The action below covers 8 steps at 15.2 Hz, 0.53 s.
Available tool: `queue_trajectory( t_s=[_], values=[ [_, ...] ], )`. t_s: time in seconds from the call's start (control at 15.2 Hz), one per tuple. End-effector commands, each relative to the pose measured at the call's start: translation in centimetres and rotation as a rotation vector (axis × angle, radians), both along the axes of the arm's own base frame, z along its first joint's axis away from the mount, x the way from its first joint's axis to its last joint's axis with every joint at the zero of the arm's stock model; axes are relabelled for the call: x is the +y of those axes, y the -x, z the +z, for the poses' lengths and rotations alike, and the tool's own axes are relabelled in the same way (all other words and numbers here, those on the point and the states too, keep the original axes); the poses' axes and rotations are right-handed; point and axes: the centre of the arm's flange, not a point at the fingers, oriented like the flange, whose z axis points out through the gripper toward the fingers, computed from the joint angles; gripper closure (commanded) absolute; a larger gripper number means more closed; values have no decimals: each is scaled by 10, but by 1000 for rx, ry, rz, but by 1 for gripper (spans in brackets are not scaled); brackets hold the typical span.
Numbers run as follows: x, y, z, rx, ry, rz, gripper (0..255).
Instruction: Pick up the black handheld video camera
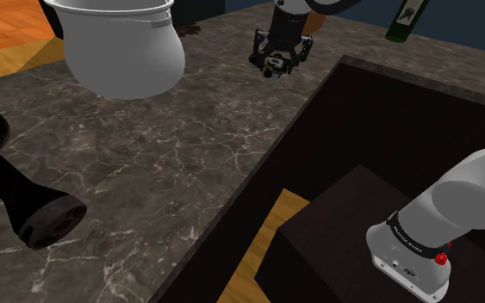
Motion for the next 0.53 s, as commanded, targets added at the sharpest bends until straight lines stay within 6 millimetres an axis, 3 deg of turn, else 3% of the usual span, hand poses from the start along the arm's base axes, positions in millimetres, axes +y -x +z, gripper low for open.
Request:
queue_trajectory(
  t_s=[0.0,0.2,0.46],
  values=[
    [0,0,-1,2,0,-1,255],
    [-1,-1,-2,2,0,-1,255],
    [-1,-1,19,2,0,-1,255]
  ],
)
